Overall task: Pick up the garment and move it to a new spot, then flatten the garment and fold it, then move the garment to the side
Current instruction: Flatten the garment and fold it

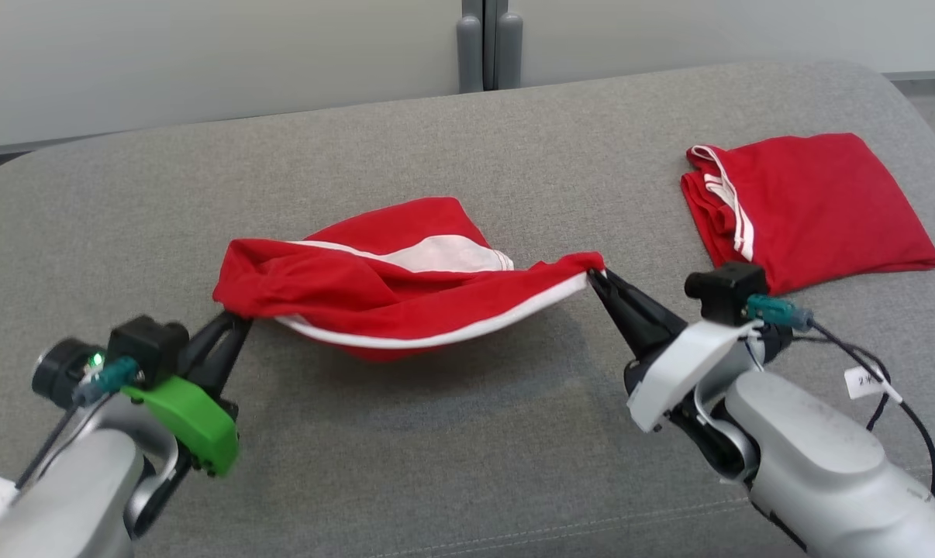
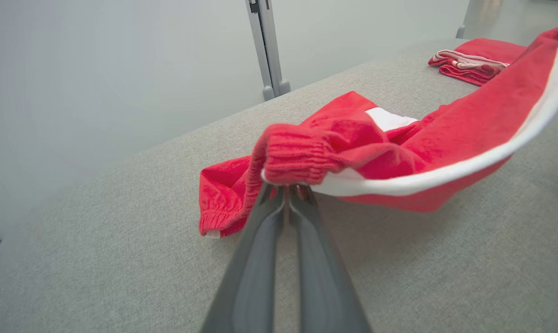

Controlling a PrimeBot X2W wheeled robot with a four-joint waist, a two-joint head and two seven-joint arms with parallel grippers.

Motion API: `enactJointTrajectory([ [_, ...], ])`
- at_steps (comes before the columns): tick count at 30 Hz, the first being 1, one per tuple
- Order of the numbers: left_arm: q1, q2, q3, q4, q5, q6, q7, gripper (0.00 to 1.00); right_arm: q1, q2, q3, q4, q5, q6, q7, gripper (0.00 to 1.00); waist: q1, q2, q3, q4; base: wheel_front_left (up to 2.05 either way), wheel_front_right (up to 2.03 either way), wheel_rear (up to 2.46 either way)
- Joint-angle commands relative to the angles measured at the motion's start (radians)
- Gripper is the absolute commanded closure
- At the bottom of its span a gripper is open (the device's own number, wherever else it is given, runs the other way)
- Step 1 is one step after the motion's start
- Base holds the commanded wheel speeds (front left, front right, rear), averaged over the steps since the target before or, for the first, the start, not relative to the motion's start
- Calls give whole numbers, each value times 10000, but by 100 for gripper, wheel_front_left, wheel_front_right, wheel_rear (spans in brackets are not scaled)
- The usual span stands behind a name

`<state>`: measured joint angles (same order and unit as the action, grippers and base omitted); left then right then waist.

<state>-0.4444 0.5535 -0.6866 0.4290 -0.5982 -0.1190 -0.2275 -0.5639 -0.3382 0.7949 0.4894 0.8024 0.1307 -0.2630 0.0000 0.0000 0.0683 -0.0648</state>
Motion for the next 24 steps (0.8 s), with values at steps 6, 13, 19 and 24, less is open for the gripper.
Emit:
enactJointTrajectory([
  [6,-2082,348,44,-160,-265,-91,802,100,-1930,-42,513,359,306,-3,-13,100,0,0,671,-164,0,0,0],
  [13,-4825,585,-488,174,-831,-113,1770,100,-4580,164,987,1292,1137,-4,181,100,0,0,1720,-382,0,0,0],
  [19,-7106,475,-1091,984,-1729,-115,2485,100,-6808,434,1164,2383,1991,-3,407,100,0,0,2794,-418,0,0,0],
  [24,-8459,281,-1302,1723,-2274,-116,2753,100,-8086,615,1197,3218,2542,-6,576,100,0,0,3355,-511,0,0,0],
])
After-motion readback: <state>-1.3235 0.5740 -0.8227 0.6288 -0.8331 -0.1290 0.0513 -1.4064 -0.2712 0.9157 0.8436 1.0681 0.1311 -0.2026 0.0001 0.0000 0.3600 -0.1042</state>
